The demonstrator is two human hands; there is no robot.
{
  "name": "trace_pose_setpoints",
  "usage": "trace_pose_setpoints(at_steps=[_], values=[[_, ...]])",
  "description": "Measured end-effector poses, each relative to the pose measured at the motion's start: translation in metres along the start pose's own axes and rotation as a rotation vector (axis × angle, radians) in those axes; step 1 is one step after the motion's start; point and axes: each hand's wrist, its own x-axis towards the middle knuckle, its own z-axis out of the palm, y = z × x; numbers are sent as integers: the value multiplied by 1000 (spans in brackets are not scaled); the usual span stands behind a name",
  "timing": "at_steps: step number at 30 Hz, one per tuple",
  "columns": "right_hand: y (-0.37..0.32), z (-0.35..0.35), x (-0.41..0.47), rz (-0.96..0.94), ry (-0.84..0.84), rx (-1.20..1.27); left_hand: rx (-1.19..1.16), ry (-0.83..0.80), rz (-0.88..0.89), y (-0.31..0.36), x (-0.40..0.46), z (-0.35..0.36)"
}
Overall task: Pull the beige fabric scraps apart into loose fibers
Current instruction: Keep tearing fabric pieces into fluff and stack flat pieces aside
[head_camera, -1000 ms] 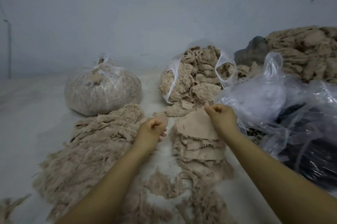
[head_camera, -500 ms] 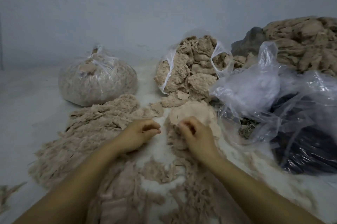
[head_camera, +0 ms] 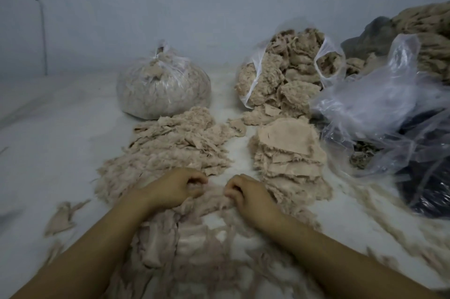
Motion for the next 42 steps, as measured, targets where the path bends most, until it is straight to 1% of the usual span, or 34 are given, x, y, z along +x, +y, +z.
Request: trace_pose_setpoints(at_steps=[2, 3, 5, 6, 8, 9, 10, 11, 14, 15, 16, 17, 19, 20, 21, 22, 23, 24, 25, 26, 27, 28, 29, 30, 31, 33, 34, 35, 36, 37, 39, 40, 41, 42], values=[[1, -3, 2, 63, 69, 33, -93, 96, 30, 0, 1, 0], [0, -2, 3, 93, 88, 88, -144, 138, 36, 1, 2, -1], [-5, 0, 6, 209, 65, 217, -198, 219, 59, 4, 7, 0], [-7, 1, 8, 261, 20, 234, -210, 262, 78, 7, 10, 1], [-7, 7, 15, 250, -66, 164, -272, 361, 89, 12, 13, 3], [-8, 9, 18, 226, -61, 145, -313, 398, 95, 13, 13, 3], [-7, 10, 21, 224, -21, 162, -329, 410, 115, 10, 12, 3], [-6, 9, 24, 241, 45, 203, -299, 373, 142, 5, 10, 1], [-3, 3, 34, 342, 326, 361, -27, 83, 137, -17, 0, 1], [-2, 0, 37, 374, 421, 409, 38, 37, 100, -24, -3, 2], [-1, -3, 40, 397, 487, 457, 65, 45, 50, -30, -5, 2], [-1, -6, 43, 404, 515, 506, 86, 83, 2, -35, -7, 0], [-2, -11, 48, 378, 479, 568, 95, 220, -53, -37, -5, -5], [-3, -11, 49, 369, 446, 568, 51, 311, -35, -36, -2, -6], [-3, -11, 49, 365, 422, 552, -42, 390, 2, -31, 1, -7], [-4, -11, 50, 361, 409, 541, -151, 393, 40, -23, 3, -9], [-6, -12, 51, 355, 404, 546, -232, 320, 84, -15, 5, -7], [-7, -13, 51, 348, 400, 555, -199, 199, 120, -8, 8, -3], [-7, -15, 51, 332, 396, 538, -73, 86, 146, -3, 11, 4], [-6, -17, 50, 307, 383, 442, 16, 43, 172, -3, 14, 11], [-6, -20, 46, 276, 369, 254, 34, 70, 185, -4, 16, 14], [-4, -21, 40, 225, 357, 50, 15, 133, 185, -7, 18, 15], [-4, -20, 32, 150, 327, -87, -6, 199, 183, -12, 18, 15], [-7, -16, 23, 81, 260, -133, 6, 236, 170, -17, 18, 15], [-13, -10, 14, 39, 152, -97, 45, 249, 166, -22, 18, 16], [-22, 9, 0, 32, -96, 29, 110, 247, 151, -30, 17, 20], [-23, 18, -3, 26, -183, 24, 137, 232, 128, -32, 17, 22], [-22, 25, -5, 0, -229, -20, 151, 224, 113, -33, 17, 24], [-21, 29, -4, -30, -223, -39, 165, 225, 103, -32, 15, 24], [-21, 30, -1, -46, -175, -10, 176, 250, 111, -31, 12, 23], [-18, 26, 3, 12, -27, 106, 150, 346, 181, -27, 5, 18], [-17, 22, 5, 61, 40, 159, 87, 395, 223, -21, 1, 15], [-15, 17, 7, 101, 86, 201, -14, 410, 269, -14, -3, 14], [-14, 13, 8, 122, 113, 244, -133, 378, 304, -4, -6, 12]])
